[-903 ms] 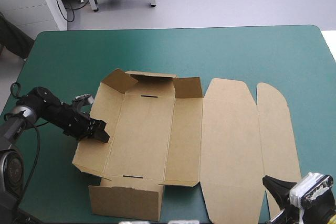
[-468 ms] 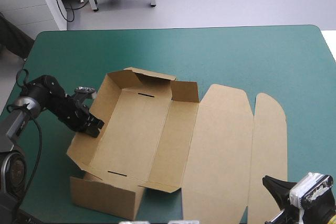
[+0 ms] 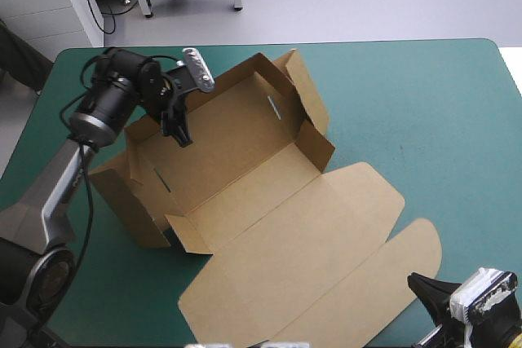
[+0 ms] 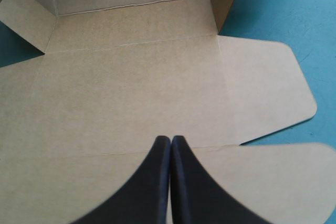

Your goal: Fold the box

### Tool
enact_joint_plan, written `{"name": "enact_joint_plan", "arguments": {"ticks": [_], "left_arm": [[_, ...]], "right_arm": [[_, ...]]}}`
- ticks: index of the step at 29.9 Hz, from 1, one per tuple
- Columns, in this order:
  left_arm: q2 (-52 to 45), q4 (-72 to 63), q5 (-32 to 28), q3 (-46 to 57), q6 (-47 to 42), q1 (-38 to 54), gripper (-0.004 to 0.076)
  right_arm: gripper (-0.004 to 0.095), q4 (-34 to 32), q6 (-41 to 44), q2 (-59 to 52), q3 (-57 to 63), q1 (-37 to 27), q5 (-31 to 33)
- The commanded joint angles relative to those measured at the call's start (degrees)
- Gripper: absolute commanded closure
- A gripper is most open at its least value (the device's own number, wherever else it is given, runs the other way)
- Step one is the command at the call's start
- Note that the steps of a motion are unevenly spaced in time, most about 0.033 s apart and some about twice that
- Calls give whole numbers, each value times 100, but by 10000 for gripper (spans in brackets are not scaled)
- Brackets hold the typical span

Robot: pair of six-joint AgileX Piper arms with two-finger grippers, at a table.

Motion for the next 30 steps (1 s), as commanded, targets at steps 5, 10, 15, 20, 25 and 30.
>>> {"name": "enact_joint_plan", "arguments": {"ticks": [5,10,15,20,25,30], "left_arm": [[-55,2316,-712,-187,77,-1722,731],[-118,2560,-921,-83,91,-2368,731],[-449,2857,-1082,701,64,-2702,731],[-1032,3031,-2044,1831,-94,-2789,731],[-1589,3988,-2786,2838,-653,-2778,731],[-1635,4439,-2926,3147,-1125,-2766,731]], "right_arm": [[928,121,39,71,-135,-43,-430],[928,135,51,71,-135,-43,-430],[928,135,51,71,-135,-43,-419],[928,70,76,71,-135,-43,-419],[927,45,223,71,-135,-43,-430],[927,-20,236,71,-135,-43,-513]]}}
